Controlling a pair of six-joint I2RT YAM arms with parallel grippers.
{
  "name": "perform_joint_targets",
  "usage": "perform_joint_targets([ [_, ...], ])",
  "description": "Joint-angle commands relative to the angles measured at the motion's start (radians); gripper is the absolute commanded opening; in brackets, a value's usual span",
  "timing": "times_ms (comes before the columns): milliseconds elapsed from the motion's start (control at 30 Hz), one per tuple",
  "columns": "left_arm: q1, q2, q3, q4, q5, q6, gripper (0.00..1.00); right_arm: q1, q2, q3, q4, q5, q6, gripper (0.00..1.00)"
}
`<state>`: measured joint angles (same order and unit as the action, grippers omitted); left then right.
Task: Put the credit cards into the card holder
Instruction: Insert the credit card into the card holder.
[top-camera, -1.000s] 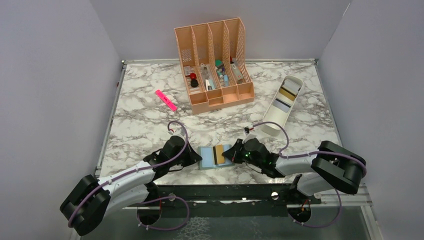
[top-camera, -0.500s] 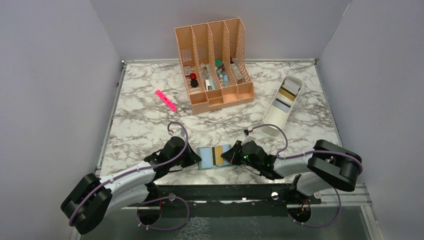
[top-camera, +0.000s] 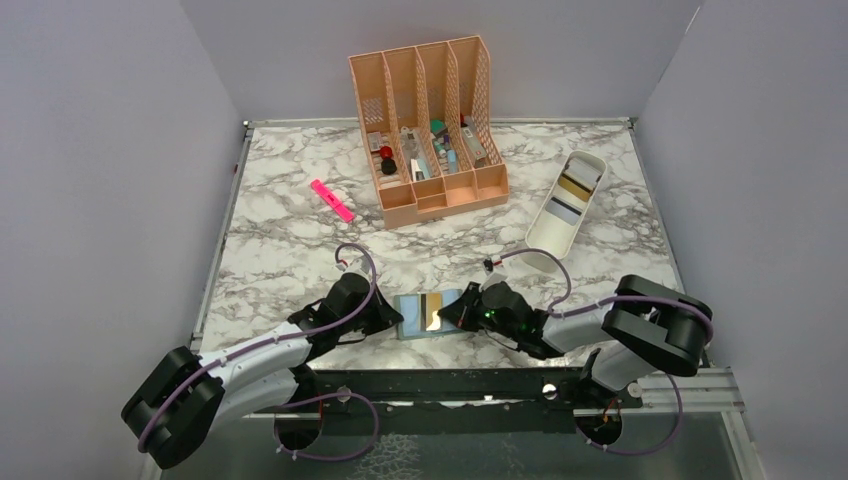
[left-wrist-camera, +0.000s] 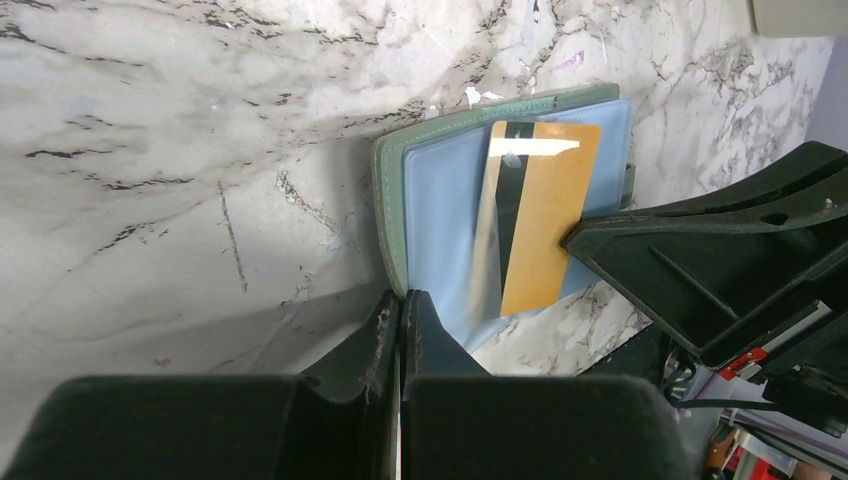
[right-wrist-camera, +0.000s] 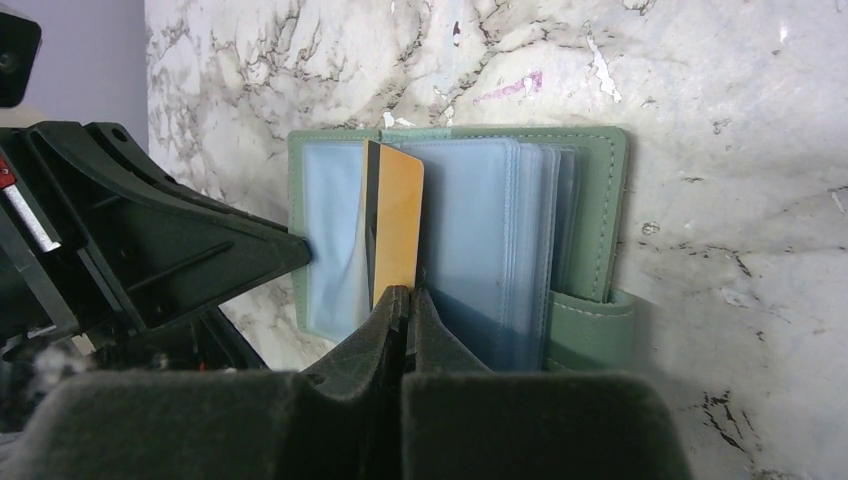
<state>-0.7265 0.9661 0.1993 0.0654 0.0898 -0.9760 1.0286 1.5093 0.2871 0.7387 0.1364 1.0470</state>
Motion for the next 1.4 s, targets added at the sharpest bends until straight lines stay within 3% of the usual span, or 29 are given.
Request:
perform_joint_targets([
  [0, 0.001, -0.016, -0.005, 0.014, 0.019, 0.002, 0.02, 0.01, -0.042, -0.002, -0.113, 0.003, -0.007, 0.01],
  [300, 0.002, -0.02, 0.002, 0.016, 0.022, 0.006, 0.03, 0.009, -0.133, 0.063, -0.338, 0.033, -0.091, 0.01],
  [733, 0.001, -0.021, 0.01, 0.023, 0.047, 0.014, 0.05, 0.01, -0.016, 0.155, -0.33, -0.081, -0.134, 0.01],
  [933, 0.001, -0.028, 0.024, 0.031, 0.083, 0.009, 0.23, 0.009, 0.045, 0.203, -0.308, -0.144, -0.178, 0.02],
  [1200, 0.001, -0.038, 0.023, 0.049, 0.115, -0.003, 0.3, 0.01, 0.048, 0.219, -0.296, -0.172, -0.189, 0.25],
  [1367, 0.001, -0.027, 0.022, 0.065, 0.115, -0.003, 0.31, 0.01, 0.058, 0.217, -0.25, -0.206, -0.191, 0.3],
])
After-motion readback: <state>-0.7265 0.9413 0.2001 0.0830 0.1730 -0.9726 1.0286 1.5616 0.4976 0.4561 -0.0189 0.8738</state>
